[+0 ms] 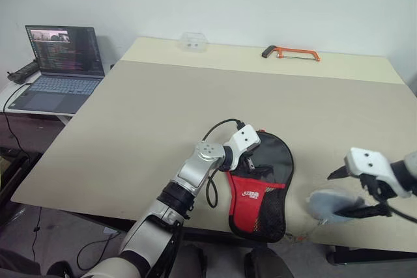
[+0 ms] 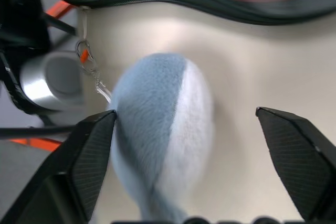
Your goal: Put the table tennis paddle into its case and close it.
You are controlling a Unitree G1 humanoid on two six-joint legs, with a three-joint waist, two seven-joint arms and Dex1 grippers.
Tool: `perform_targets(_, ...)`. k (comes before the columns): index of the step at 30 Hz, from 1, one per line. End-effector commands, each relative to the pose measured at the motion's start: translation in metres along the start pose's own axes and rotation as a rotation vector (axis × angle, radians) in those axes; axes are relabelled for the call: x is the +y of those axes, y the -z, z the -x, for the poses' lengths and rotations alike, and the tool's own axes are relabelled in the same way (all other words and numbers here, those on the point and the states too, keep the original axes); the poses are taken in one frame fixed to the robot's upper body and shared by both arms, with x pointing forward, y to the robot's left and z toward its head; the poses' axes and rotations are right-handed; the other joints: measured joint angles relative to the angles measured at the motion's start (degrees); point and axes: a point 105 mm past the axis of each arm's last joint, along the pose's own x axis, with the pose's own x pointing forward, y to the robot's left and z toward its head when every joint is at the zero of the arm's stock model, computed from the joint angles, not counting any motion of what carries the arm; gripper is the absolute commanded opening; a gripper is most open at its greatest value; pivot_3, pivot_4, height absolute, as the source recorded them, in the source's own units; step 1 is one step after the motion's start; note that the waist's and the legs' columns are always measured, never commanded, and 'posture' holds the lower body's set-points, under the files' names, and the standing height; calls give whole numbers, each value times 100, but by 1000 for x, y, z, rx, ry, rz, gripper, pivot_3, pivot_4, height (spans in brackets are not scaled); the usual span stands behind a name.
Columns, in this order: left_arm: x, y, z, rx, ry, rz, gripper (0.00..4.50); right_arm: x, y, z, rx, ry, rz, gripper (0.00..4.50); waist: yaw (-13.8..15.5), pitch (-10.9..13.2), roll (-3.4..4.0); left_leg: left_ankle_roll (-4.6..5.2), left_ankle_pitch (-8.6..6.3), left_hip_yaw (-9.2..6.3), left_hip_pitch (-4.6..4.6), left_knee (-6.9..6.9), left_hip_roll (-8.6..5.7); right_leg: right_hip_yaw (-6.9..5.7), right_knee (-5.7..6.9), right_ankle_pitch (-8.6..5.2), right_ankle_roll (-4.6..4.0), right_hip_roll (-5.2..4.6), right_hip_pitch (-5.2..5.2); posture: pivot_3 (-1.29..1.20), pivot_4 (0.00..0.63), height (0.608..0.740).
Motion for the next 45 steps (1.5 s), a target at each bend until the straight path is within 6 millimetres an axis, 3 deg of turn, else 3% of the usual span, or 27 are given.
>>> perform_targets(1,0,23,7,75,9,75,4500,-11,-12,25,-40,43,45,4479,-2,-1,1,0,0,1,0,0,1,0,0,0,-1,0,-1,0,150,740)
perform_targets(4,5,8,21,8,30,70,4500,-17,-20,39,-103,69,39,4479,-11,2,4,0,0,5,0,-4,0,2,2,0,-1,0,-6,0,150,740)
perform_targets(7,-3,-18,50,-118,150,62,4500,-29,-25,54,-167,153,53,4479,-73,32,24,0,0,11,-1,-8,4,3,4,0,-2,1,-14,0,150,740)
perform_targets(9,-2,-29,74,-153,187,34,4500,-35,-20,64,-208,189,7,4479,-90,45,32,0,0,17,-6,-10,4,4,4,0,-3,-1,-19,0,150,740)
perform_targets(11,15,-41,108,-167,139,-9,4500,-42,-12,74,-263,217,-67,4479,-102,67,33,-1,1,15,-18,-9,4,4,4,0,-3,-3,-26,0,150,740)
perform_targets(15,34,-58,153,-143,54,-84,4500,-58,15,88,-294,290,-175,4479,-111,85,36,-1,1,16,-26,-6,4,2,5,0,-3,-4,-32,0,150,740)
perform_targets(17,48,-60,197,-94,-7,-117,4500,-63,27,97,-350,315,-271,4479,-121,94,40,0,1,28,-24,-6,2,2,5,0,-3,-7,-33,0,150,740)
perform_targets(19,53,-63,220,-70,-38,-125,4500,-61,37,106,-373,314,-330,4479,-127,108,39,0,1,37,-22,-8,5,5,4,0,-3,-6,-37,0,150,740)
perform_targets(22,56,-64,242,-45,-65,-112,4500,-51,53,116,-353,314,-396,4479,-117,117,50,1,0,48,-21,-11,6,8,5,-1,-4,-9,-41,0,150,740)
perform_targets(27,64,-48,281,-34,-157,6,4500,-39,75,130,-343,363,-485,4479,-122,123,55,4,-2,62,-24,-12,7,14,11,-1,-3,-12,-52,0,150,740)
perform_targets(31,70,-42,314,-34,-234,45,4500,-31,71,141,-368,392,-478,4479,-143,132,41,4,-2,73,-23,-12,12,21,36,-3,-5,-8,-69,0,150,740)
perform_targets(37,78,-52,338,-27,-300,29,4500,-30,56,129,-373,366,-412,4479,-156,138,33,2,-1,92,-8,-3,13,38,93,-14,-11,-7,-91,0,150,740)
perform_targets(45,80,-43,336,4,-326,30,4500,-22,38,120,-413,349,-406,4479,-146,143,37,2,-1,-19,-24,-1,-21,-58,81,-31,-12,-30,-32,0,150,740)
